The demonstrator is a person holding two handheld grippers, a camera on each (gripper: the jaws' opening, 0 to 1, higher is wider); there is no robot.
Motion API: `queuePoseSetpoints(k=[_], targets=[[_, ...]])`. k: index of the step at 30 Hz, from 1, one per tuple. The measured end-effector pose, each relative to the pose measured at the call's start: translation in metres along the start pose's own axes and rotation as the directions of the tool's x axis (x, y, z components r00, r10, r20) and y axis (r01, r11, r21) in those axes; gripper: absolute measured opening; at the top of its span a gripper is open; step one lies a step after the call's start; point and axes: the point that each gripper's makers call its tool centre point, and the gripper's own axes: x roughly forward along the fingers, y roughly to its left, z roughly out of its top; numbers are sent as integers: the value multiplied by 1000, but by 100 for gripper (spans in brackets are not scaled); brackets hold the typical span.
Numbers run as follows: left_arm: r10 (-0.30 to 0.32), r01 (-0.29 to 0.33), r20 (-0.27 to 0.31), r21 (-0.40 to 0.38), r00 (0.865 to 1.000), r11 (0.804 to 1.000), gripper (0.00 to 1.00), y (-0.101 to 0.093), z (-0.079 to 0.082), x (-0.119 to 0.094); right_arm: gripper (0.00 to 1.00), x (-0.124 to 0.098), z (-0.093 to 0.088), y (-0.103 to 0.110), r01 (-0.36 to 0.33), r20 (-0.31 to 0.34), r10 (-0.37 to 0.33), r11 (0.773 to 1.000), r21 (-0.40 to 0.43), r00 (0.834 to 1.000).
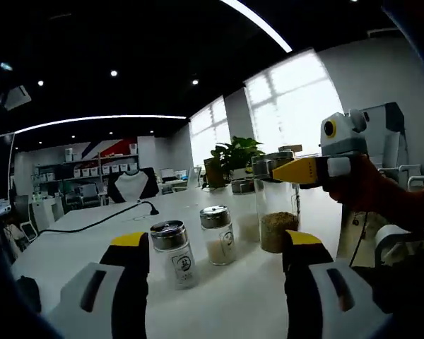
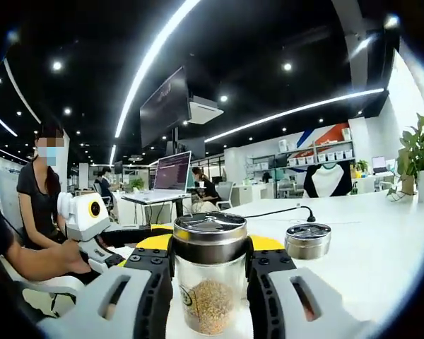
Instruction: Rotate the seasoning bottle until the label or dispensing opening points toward the visible target arrow and the bottle remains upright within the marked orientation range
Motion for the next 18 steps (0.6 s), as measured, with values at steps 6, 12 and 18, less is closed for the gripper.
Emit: queuePoseSetpoints(k=[6,12,18], targets=[[13,-15,-38,-56,999,998,98,12,-12,0,37,-9,10,-14,32,23,-33,999,7,999],[7,-11,-54,-76,999,997,100,15,-19,0,37,-17,16,-28,68,37,-68,998,0,997],[8,-12,-60,-73,998,997,100,19,-21,-2,37,-26,20,-47,105,46,-105,994,-12,993]])
